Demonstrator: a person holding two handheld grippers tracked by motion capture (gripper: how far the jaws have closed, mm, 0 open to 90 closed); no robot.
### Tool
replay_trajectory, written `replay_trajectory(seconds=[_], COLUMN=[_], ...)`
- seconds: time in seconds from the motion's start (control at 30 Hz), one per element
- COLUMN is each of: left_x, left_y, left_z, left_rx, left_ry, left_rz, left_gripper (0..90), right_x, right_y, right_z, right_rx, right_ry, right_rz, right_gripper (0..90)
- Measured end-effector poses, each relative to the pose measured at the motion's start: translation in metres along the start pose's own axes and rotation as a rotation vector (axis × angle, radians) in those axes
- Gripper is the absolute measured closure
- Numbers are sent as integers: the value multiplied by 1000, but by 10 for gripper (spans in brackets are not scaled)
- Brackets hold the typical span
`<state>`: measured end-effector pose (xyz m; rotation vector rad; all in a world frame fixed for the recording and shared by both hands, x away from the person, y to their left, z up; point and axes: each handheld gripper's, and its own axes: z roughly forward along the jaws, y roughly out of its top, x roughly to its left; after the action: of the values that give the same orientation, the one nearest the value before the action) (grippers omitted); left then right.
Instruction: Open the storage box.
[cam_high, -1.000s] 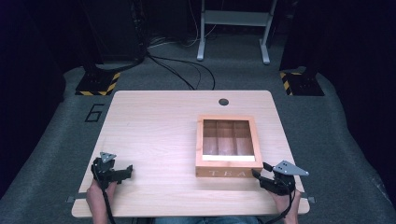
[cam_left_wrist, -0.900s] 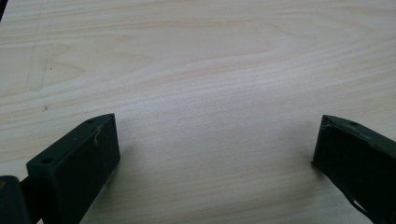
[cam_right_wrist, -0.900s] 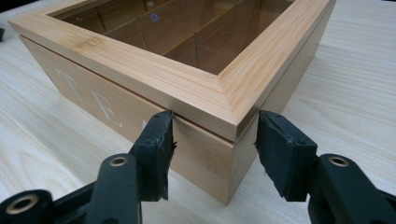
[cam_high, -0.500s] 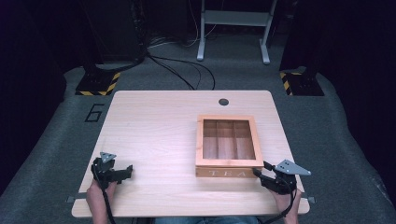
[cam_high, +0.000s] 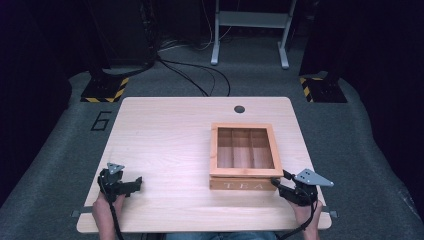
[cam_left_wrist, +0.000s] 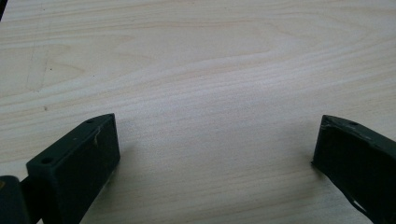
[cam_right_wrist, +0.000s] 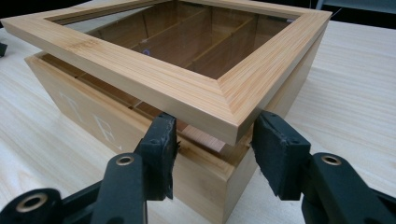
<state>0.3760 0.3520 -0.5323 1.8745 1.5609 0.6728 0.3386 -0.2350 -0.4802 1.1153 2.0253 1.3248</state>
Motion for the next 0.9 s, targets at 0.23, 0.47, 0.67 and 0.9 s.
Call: replay_trajectory(seconds=[0.23, 0.47, 0.67, 0.9], left_x=[0, 0, 0, 0], left_y=[0, 0, 0, 0], left_z=[0, 0, 0, 0], left_rx=[-1, 0, -1, -1], left_ry=[0, 0, 0, 0], left_rz=[1, 0, 1, 0], left_gripper=[4, 4, 4, 4], right_x=[1, 3, 3, 4], right_y=[4, 8, 11, 20], right_z=[1, 2, 3, 6], right_rx=[-8, -23, -55, -96], right_ry=[-28, -69, -96, -132], right_rz=[-4, -18, -35, -60], right_gripper=[502, 498, 483, 476])
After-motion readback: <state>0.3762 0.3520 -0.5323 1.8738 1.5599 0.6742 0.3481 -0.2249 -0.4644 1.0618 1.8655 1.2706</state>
